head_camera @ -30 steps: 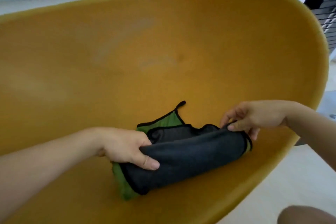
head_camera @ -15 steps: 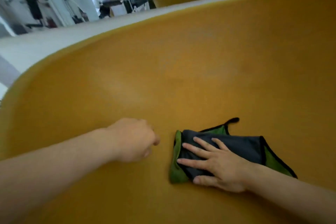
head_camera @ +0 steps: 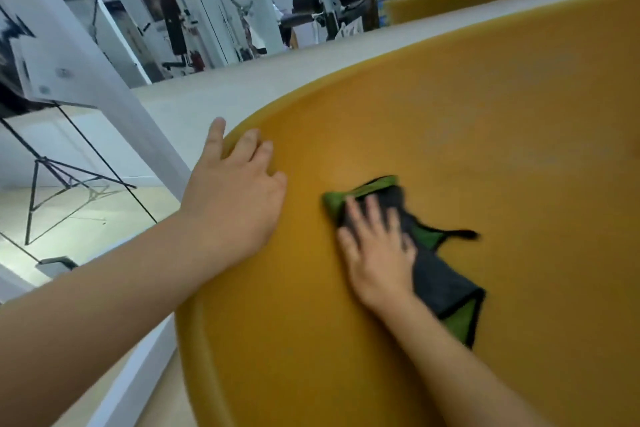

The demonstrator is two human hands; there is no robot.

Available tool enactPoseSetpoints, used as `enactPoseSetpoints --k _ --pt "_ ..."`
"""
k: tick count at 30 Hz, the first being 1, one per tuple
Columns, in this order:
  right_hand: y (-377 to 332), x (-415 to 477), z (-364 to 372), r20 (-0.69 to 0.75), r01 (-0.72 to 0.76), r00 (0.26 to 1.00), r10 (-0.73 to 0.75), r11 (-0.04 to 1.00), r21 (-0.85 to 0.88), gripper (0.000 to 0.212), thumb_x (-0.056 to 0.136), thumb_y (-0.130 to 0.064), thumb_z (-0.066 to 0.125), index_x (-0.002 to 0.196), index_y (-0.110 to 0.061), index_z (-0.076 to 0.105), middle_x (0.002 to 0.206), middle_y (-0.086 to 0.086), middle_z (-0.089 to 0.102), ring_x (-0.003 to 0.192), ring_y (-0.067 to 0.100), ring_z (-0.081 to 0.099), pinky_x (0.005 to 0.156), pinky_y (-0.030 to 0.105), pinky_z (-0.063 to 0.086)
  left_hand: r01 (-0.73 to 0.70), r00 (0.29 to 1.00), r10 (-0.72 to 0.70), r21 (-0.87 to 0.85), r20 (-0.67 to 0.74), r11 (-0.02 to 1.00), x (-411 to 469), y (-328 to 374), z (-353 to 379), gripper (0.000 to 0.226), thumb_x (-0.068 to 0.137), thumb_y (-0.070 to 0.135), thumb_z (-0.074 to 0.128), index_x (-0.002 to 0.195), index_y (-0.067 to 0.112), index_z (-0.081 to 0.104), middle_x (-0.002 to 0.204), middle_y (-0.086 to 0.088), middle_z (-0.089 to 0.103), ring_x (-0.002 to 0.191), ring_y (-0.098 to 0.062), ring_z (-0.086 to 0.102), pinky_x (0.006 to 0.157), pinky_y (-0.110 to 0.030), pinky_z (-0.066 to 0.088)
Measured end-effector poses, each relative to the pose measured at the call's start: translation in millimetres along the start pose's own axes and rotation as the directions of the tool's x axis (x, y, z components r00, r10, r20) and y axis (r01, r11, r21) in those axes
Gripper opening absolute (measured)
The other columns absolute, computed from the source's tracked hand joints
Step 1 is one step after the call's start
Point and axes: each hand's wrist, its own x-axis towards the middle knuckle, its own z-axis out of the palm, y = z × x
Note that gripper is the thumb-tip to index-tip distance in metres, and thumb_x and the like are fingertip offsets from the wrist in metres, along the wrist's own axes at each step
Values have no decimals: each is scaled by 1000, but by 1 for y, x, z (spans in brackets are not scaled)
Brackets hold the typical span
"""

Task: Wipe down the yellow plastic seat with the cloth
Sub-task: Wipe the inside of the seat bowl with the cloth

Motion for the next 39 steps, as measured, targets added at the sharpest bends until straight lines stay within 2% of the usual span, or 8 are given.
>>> enactPoseSetpoints --k 5,11,16,20,25,29,34,39 --pt "21 2 -15 128 439 894 -430 897 -56 46 91 -67 9 132 -71 -11 152 -33 -20 143 4 -23 110 42 5 63 994 -83 -252 -71 966 25 -15 8 46 93 29 52 137 22 37 160 -16 -4 146 -38 4 113 -51 26" --pt "27 76 -17 -235 -181 957 173 983 -13 52 97 -58 21 146 -57 2 160 -18 -11 147 14 -13 114 56 10 59 978 -114 -295 -174 954 40 -18 18 44 90 7 54 132 13 44 154 -28 15 139 -42 25 109 -48 33" --pt "-71 20 10 -80 362 932 -353 913 185 52 92 -67 15 141 -63 -1 155 -31 -11 144 3 -18 107 43 6 60 972 -119 -275 -204 960 40 -12 14 41 87 19 54 126 16 44 144 -28 28 128 -42 33 97 -47 39" --pt "-38 44 -13 -25 443 892 -451 884 -146 49 86 -72 4 130 -69 -17 154 -27 -13 148 11 -6 108 49 15 57 969 -119 -272 -217 961 43 -9 8 45 85 31 54 126 20 40 137 -23 31 120 -39 35 89 -46 39" --pt "28 86 -24 -156 105 976 -153 953 -284 55 92 -70 15 139 -63 -11 160 -20 -9 148 16 -6 115 52 10 68 966 -117 -212 -231 975 71 -15 4 58 89 39 58 134 13 33 133 -19 31 120 -34 35 71 -36 36" --pt "56 70 -33 -130 -120 987 94 970 -213 58 94 -63 11 147 -51 -10 161 -12 -14 147 19 -14 118 50 3 -25 979 -38 -303 -200 953 124 -6 0 74 89 36 61 145 10 22 150 -19 22 134 -35 29 103 -47 38" --pt "2 16 -6 140 339 938 -318 925 -171 58 92 -56 -1 149 -46 -5 153 -18 -29 138 10 -37 117 37 -15 11 952 -139 -424 -272 905 173 17 -5 74 91 25 59 148 19 13 150 -10 28 128 -34 34 95 -51 36" --pt "41 83 -19 82 555 816 -572 737 -386 43 105 -38 22 147 -38 22 161 -1 14 149 25 1 118 47 3 160 875 -314 -393 -369 905 181 33 4 67 96 42 41 151 20 8 144 -13 33 119 -37 41 91 -48 37"
